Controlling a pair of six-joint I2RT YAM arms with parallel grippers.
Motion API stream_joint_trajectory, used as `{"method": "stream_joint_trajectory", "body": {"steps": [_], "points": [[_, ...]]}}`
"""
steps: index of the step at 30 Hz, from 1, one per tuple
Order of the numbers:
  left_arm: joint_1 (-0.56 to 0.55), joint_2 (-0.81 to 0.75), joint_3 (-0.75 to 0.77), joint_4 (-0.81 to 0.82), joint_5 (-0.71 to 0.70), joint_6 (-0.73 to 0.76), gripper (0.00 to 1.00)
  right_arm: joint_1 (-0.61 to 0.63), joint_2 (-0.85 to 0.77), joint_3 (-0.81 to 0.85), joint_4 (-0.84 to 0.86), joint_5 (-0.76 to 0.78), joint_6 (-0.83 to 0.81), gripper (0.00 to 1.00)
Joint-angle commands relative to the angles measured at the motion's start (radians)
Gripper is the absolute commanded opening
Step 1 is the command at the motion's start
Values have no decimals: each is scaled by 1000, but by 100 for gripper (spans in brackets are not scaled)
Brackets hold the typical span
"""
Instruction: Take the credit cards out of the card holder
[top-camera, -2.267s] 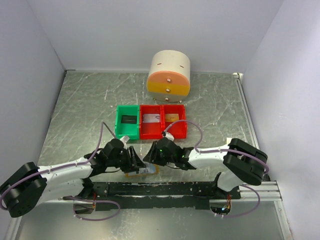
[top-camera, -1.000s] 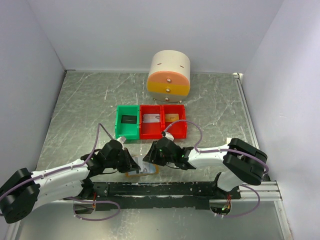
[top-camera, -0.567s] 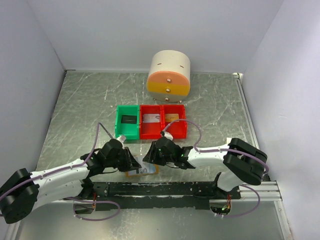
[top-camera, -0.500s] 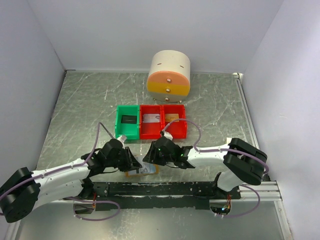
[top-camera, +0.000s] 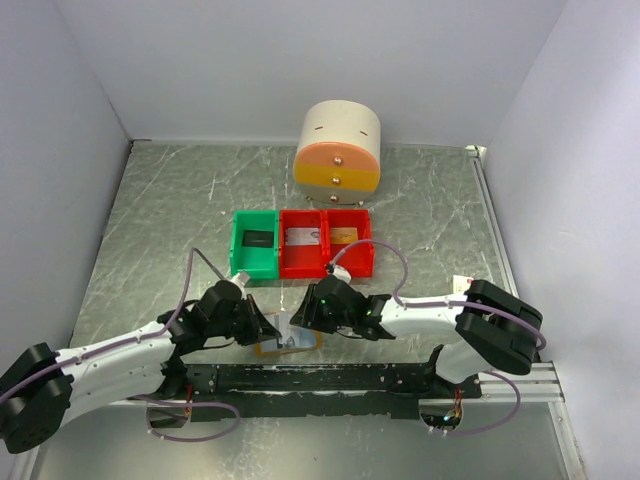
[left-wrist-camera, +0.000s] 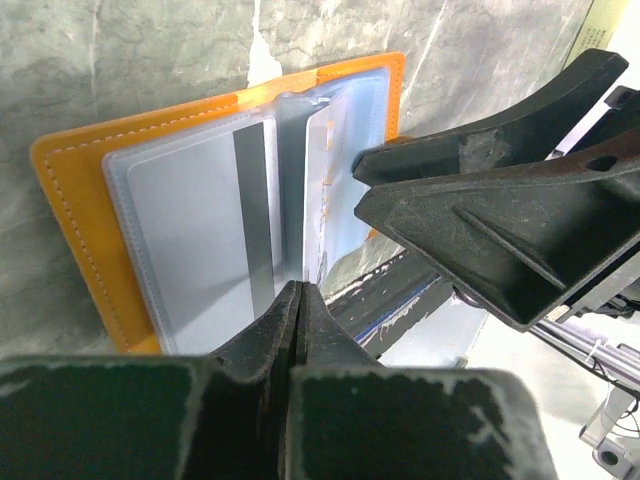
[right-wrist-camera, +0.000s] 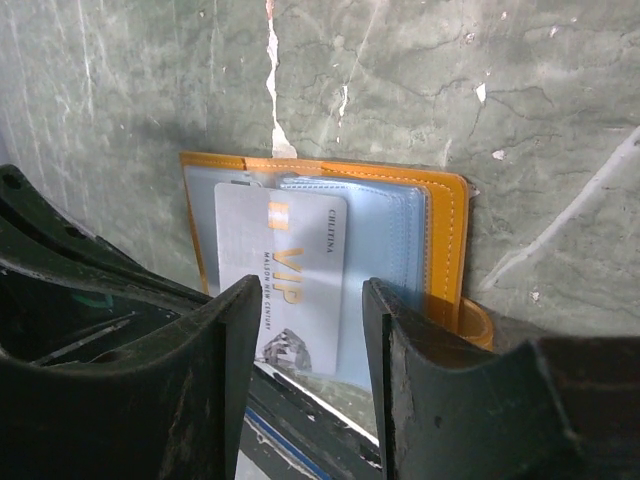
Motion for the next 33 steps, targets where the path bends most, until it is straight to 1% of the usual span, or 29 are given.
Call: {"method": "stream_joint_trajectory", "body": {"steps": [1,5,11,16,19,20,22,24,29,33], "points": [[6,-47,14,-72,-48,0,7,0,13,3,-171,13,-76,47],[5,-60,32,-113,-65,18,7,1,-17,47,-179,2,-130,47],[5,-42,44,-107,-61,31,7,2,-40,115,-159,-44,-197,47],[5,-17,49,-84,-50,37,7,2,-2,144,-104,-95,-227,44],[5,-5,44,-69,-40,36,8,2,44,157,-132,-67,-204,42],[6,-2,42,-62,-36,36,9,1,64,164,-154,-52,-194,42],[6,1,39,-43,-23,40,16,3,98,174,-215,-17,-172,42],[5,1,33,-23,-12,41,21,5,121,167,-234,-13,-159,42],[5,6,5,53,16,22,28,6,123,94,-203,-11,-107,41],[6,24,-27,137,34,-3,31,7,94,20,-136,-25,-64,41]]}}
